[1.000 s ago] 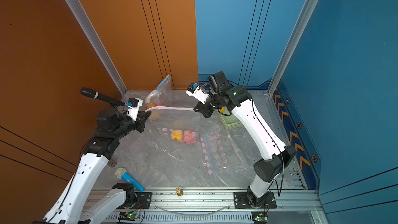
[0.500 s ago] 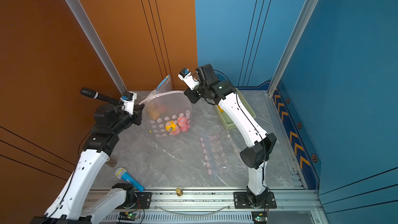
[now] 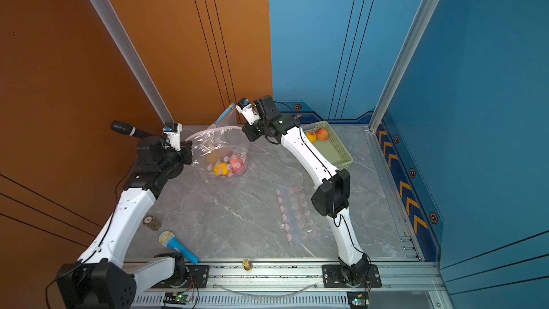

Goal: Place the peach in a zip-top bag and seal the zipper
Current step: Place the zipper food storage bag at the center of the board.

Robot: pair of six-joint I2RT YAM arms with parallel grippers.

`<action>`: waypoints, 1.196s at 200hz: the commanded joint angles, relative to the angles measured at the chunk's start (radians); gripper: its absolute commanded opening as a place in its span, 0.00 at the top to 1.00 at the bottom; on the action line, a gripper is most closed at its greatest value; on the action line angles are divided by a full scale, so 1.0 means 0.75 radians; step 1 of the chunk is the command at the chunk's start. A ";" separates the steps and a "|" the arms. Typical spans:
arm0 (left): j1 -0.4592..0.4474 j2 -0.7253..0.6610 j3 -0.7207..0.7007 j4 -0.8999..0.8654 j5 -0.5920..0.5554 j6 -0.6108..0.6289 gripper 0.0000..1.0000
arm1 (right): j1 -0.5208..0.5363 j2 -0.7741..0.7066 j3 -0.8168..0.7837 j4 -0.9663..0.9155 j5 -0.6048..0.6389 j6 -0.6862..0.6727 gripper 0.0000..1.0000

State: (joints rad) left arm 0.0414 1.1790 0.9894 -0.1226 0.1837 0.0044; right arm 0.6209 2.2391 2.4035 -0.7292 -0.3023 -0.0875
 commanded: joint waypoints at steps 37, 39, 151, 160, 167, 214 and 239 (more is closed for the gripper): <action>0.014 0.156 -0.071 0.025 -0.012 -0.140 0.99 | -0.033 0.088 0.037 0.005 -0.073 0.123 0.91; 0.014 0.162 -0.070 0.020 -0.014 -0.146 0.99 | -0.033 0.090 0.036 0.003 -0.075 0.124 0.91; 0.025 0.149 -0.266 0.089 -0.094 -0.350 0.69 | 0.014 -0.001 -0.235 0.017 -0.147 0.170 0.72; 0.024 0.129 -0.253 0.080 -0.094 -0.353 0.62 | 0.021 -0.017 -0.246 0.017 -0.148 0.176 0.65; 0.025 0.109 -0.243 0.069 -0.098 -0.357 0.54 | 0.026 -0.034 -0.251 0.014 -0.151 0.181 0.60; 0.029 -0.071 -0.195 -0.003 -0.103 -0.368 0.20 | 0.049 -0.207 -0.331 -0.001 -0.158 0.243 0.39; 0.027 -0.144 -0.181 -0.055 -0.119 -0.378 0.03 | 0.053 -0.323 -0.399 0.001 -0.134 0.270 0.32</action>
State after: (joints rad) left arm 0.0544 1.1118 0.8257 -0.1051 0.1150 -0.2790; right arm 0.6552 2.0960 2.1506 -0.7223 -0.4038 0.0822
